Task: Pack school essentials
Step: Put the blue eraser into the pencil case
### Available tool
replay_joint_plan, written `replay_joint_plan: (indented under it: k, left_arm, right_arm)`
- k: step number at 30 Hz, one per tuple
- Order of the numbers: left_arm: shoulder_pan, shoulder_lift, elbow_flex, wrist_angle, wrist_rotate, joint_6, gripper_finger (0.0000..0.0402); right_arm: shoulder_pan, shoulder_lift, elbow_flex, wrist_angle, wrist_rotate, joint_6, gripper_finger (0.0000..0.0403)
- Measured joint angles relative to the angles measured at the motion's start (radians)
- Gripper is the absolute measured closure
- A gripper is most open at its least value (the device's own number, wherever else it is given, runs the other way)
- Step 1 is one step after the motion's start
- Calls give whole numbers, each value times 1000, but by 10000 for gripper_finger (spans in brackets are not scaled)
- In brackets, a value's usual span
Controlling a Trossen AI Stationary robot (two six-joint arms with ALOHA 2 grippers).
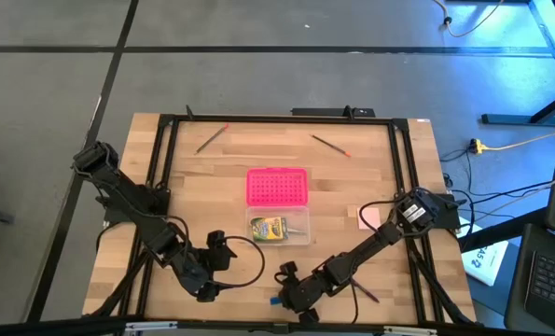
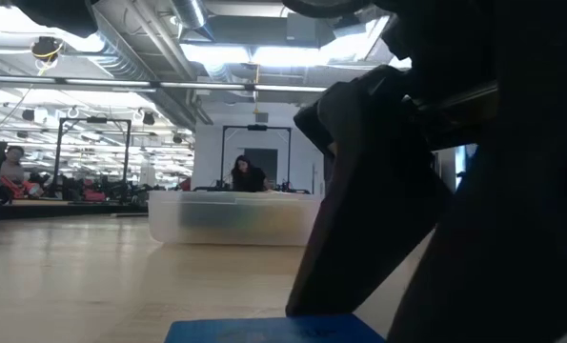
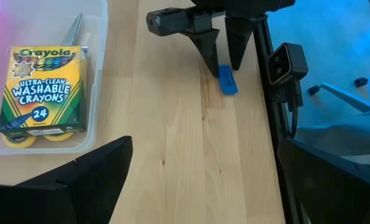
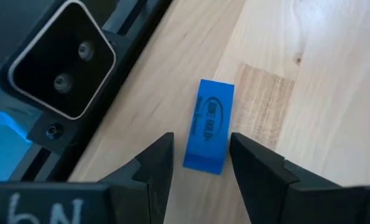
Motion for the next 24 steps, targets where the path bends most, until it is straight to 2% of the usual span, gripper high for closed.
replay_joint_plan:
  k: [6,17,24]
  left_arm:
    - [0,0,0,0,0,-3,6]
    - [0,0,0,1,0,-5,6]
    - [0,0,0,1,0,-9,6]
  right_arm:
    - [0,0,1,-20,8,46,253]
    - [-2,-1,2,-33,16,67,329]
    - [-2,-2,1,-34,15,67,336]
